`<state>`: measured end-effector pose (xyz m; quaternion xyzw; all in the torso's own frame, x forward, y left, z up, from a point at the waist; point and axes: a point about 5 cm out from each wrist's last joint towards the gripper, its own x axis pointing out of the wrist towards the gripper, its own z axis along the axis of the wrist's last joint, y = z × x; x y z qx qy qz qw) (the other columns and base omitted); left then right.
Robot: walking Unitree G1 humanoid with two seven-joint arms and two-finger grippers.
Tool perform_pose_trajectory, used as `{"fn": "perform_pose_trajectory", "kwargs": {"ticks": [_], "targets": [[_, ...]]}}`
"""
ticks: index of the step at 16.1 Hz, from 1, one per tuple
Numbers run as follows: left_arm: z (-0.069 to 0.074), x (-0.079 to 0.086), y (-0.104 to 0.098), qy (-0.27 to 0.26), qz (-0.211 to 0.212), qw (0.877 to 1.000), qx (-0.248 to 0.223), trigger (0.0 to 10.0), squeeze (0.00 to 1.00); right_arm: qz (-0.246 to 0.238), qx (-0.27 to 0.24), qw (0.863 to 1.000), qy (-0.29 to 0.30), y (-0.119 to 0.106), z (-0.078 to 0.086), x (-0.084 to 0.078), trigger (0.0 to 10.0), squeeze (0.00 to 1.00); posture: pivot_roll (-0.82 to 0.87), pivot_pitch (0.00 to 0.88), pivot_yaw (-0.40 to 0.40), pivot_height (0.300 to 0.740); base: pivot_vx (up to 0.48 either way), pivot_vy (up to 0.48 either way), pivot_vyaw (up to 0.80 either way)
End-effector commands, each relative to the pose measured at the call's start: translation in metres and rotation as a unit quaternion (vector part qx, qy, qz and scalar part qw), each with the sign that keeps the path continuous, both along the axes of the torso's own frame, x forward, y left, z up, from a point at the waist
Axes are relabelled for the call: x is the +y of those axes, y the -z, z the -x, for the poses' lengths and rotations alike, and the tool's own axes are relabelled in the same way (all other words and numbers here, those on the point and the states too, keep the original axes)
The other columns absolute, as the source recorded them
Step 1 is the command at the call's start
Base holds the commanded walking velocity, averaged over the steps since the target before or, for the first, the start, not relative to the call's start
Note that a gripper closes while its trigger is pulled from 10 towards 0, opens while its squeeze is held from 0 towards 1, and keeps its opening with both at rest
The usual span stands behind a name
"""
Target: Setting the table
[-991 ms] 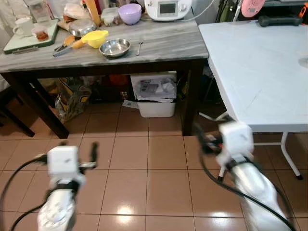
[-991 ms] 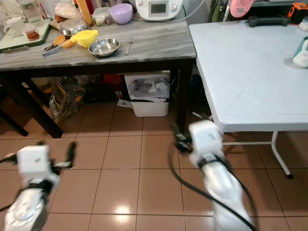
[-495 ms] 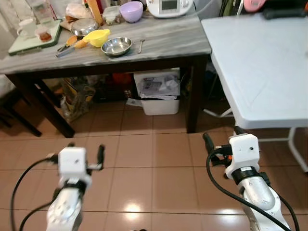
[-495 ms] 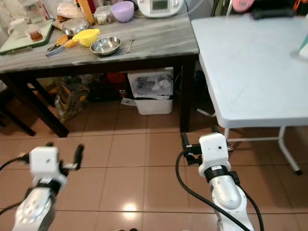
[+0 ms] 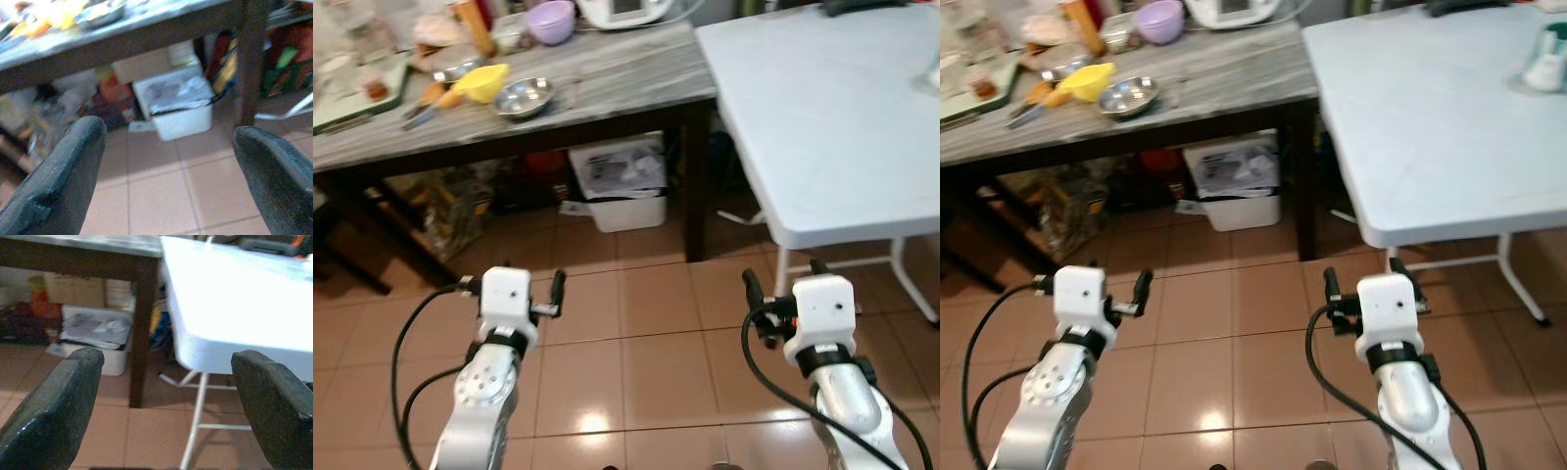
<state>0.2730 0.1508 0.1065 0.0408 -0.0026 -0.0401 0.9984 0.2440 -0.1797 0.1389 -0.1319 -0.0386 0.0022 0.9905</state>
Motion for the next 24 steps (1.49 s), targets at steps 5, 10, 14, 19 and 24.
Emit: {"fn": "perform_pose_trajectory", "kwargs": {"ticks": [5,10,14,19,24], "targets": [[-0.004,0.026,0.014,-0.082,-0.004,0.997,0.016,10.0,0.00,-0.021,-0.006,1.000,-0.022,-0.001,-0.013,0.016,10.0,0.00,-0.35,0.106,0.166,0.740,0.000,0.000,0.00],[-0.017,0.021,0.009,-0.080,-0.025,0.996,-0.006,10.0,0.00,-0.028,-0.020,0.998,-0.046,-0.009,-0.024,0.026,10.0,0.00,-0.34,0.113,0.164,0.740,0.000,0.000,0.00],[-0.011,0.044,0.003,-0.128,-0.027,0.991,-0.020,10.0,0.00,-0.039,-0.020,0.995,-0.088,-0.012,-0.038,0.042,10.0,0.00,-0.27,0.106,0.127,0.740,0.000,0.000,0.00],[0.001,0.042,0.009,-0.132,-0.014,0.991,-0.010,10.0,0.00,-0.042,-0.015,0.993,-0.112,-0.011,-0.044,0.051,10.0,0.00,-0.23,0.112,0.105,0.740,0.000,0.000,0.00],[0.006,0.035,0.010,-0.119,-0.010,0.993,-0.005,10.0,0.00,-0.046,-0.006,0.992,-0.119,-0.006,-0.042,0.053,10.0,0.00,-0.23,0.126,0.099,0.740,0.000,0.000,0.00]]}}
